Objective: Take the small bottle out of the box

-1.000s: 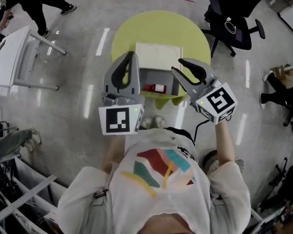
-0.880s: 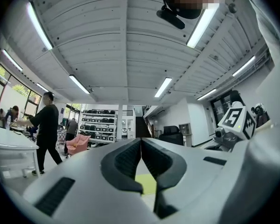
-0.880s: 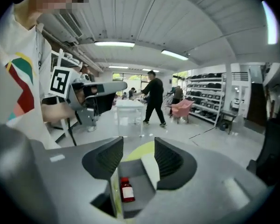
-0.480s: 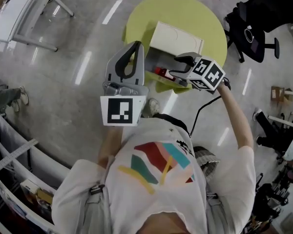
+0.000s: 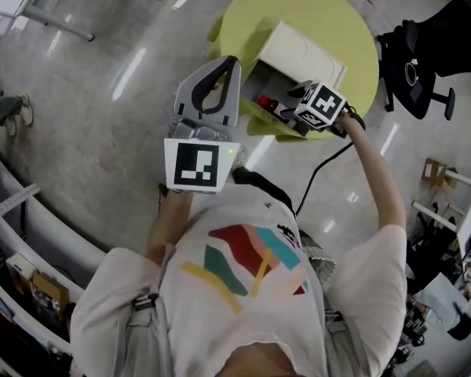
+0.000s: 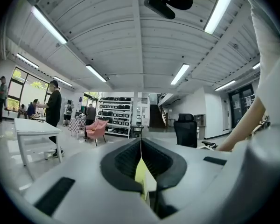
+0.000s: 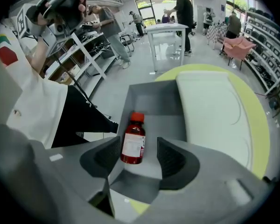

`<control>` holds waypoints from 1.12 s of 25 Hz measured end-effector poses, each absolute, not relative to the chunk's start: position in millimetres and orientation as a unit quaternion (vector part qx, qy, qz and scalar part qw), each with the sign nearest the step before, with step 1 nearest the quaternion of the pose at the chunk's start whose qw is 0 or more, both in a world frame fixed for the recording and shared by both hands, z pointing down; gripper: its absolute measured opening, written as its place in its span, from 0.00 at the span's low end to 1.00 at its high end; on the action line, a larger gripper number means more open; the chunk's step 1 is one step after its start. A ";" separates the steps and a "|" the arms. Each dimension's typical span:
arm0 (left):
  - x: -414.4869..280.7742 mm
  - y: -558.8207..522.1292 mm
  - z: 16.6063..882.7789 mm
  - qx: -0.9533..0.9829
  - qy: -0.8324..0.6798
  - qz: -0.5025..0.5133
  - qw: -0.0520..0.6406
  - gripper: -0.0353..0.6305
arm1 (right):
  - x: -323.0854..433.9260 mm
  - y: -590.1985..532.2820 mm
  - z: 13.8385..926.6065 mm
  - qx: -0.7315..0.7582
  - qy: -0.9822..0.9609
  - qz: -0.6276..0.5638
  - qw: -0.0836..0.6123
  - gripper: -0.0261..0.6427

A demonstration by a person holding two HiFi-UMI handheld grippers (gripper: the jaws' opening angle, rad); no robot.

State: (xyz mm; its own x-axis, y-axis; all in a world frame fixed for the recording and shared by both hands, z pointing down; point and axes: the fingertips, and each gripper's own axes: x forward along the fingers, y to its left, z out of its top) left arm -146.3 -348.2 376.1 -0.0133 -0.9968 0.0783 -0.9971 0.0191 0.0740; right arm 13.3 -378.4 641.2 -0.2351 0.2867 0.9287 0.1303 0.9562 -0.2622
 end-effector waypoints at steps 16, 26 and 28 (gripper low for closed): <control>-172.2 -334.5 398.5 0.667 -0.740 -0.008 0.090 0.08 | 21.0 -374.8 679.3 -0.169 -0.709 0.044 0.683 0.39; -183.2 -326.9 407.3 0.651 -0.752 -0.018 0.099 0.08 | 10.8 -374.6 694.2 -0.188 -0.681 -0.051 0.706 0.35; -186.0 -325.8 409.5 0.649 -0.754 -0.021 0.103 0.08 | 9.8 -374.5 695.2 -0.188 -0.677 -0.053 0.710 0.35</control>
State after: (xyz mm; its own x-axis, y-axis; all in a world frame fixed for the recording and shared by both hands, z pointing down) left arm -186.0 -325.8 409.5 -0.1368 -0.9823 0.1277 -0.9737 0.1571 0.1649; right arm 9.8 -374.5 695.2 0.0786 0.1797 0.9806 0.3289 0.9239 -0.1957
